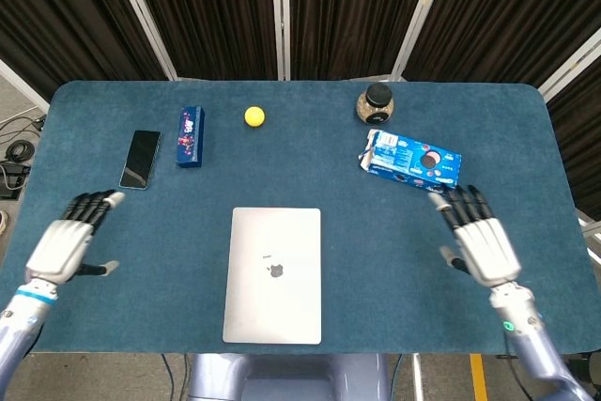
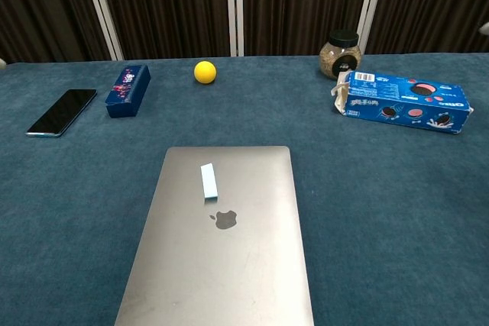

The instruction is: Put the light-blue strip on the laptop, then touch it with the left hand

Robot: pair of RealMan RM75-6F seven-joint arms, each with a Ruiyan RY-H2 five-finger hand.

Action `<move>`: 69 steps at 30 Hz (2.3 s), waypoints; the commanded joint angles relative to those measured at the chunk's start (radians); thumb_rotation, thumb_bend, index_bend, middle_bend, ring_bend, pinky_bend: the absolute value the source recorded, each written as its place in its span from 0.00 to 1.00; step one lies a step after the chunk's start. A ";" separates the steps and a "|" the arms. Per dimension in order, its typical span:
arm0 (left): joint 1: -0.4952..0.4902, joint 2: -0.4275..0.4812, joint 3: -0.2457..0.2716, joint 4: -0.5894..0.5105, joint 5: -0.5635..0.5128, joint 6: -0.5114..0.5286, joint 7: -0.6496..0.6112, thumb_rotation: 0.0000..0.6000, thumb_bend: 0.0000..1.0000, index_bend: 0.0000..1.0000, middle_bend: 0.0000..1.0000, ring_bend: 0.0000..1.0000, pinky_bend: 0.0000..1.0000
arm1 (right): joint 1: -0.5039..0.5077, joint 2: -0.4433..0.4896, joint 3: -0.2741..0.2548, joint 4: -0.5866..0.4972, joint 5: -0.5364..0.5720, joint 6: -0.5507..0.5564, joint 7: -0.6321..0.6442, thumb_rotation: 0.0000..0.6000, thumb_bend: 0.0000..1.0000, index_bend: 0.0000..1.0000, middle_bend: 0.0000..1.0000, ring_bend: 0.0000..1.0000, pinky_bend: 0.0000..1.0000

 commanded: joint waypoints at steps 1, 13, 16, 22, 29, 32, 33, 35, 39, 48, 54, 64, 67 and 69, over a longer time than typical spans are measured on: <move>-0.081 0.011 -0.008 -0.046 0.043 -0.081 0.003 1.00 0.00 0.18 0.00 0.00 0.00 | -0.061 0.005 -0.006 0.023 0.031 0.038 0.012 1.00 0.01 0.00 0.00 0.00 0.00; -0.278 -0.034 -0.046 -0.140 -0.058 -0.342 0.132 1.00 0.42 0.31 0.00 0.00 0.00 | -0.131 0.025 0.015 -0.053 0.030 0.077 0.021 1.00 0.00 0.00 0.00 0.00 0.00; -0.303 -0.065 -0.052 -0.141 -0.111 -0.373 0.160 1.00 0.51 0.35 0.00 0.00 0.00 | -0.135 0.029 0.021 -0.052 0.034 0.067 0.022 1.00 0.00 0.00 0.00 0.00 0.00; -0.351 -0.148 -0.054 -0.111 -0.216 -0.409 0.239 1.00 0.63 0.39 0.00 0.00 0.00 | -0.145 0.034 0.033 -0.050 0.033 0.050 0.039 1.00 0.00 0.00 0.00 0.00 0.00; -0.405 -0.243 -0.055 -0.053 -0.329 -0.420 0.332 1.00 0.67 0.40 0.00 0.00 0.00 | -0.153 0.033 0.048 -0.046 0.030 0.036 0.045 1.00 0.00 0.00 0.00 0.00 0.00; -0.426 -0.280 -0.059 -0.028 -0.375 -0.422 0.354 1.00 0.67 0.40 0.00 0.00 0.00 | -0.155 0.032 0.052 -0.044 0.030 0.031 0.046 1.00 0.00 0.00 0.00 0.00 0.00; -0.431 -0.288 -0.059 -0.022 -0.380 -0.420 0.363 1.00 0.68 0.40 0.00 0.00 0.00 | -0.156 0.031 0.054 -0.044 0.030 0.030 0.046 1.00 0.00 0.00 0.00 0.00 0.00; -0.442 -0.314 -0.055 -0.002 -0.387 -0.407 0.392 1.00 0.68 0.40 0.00 0.00 0.00 | -0.158 0.031 0.056 -0.043 0.031 0.027 0.048 1.00 0.00 0.00 0.00 0.00 0.00; -0.457 -0.359 -0.045 0.022 -0.422 -0.389 0.429 1.00 0.68 0.40 0.00 0.00 0.00 | -0.162 0.031 0.064 -0.038 0.030 0.023 0.044 1.00 0.00 0.00 0.00 0.00 0.00; -0.489 -0.405 -0.034 0.036 -0.474 -0.378 0.475 1.00 0.68 0.41 0.00 0.00 0.00 | -0.168 0.029 0.073 -0.036 0.029 0.009 0.042 1.00 0.00 0.00 0.00 0.00 0.00; -0.513 -0.436 -0.026 0.038 -0.481 -0.375 0.499 1.00 0.69 0.41 0.00 0.00 0.00 | -0.172 0.029 0.079 -0.036 0.027 0.007 0.046 1.00 0.00 0.00 0.00 0.00 0.00; -0.537 -0.486 -0.010 0.061 -0.517 -0.343 0.555 1.00 0.69 0.41 0.00 0.00 0.00 | -0.180 0.035 0.087 -0.037 0.021 0.003 0.059 1.00 0.00 0.00 0.00 0.00 0.00; -0.539 -0.494 -0.009 0.070 -0.525 -0.336 0.557 1.00 0.70 0.41 0.00 0.00 0.00 | -0.182 0.037 0.090 -0.036 0.022 0.002 0.064 1.00 0.00 0.00 0.00 0.00 0.00; -0.541 -0.498 -0.007 0.073 -0.528 -0.335 0.556 1.00 0.70 0.41 0.00 0.00 0.00 | -0.183 0.038 0.093 -0.036 0.022 0.001 0.067 1.00 0.00 0.00 0.00 0.00 0.00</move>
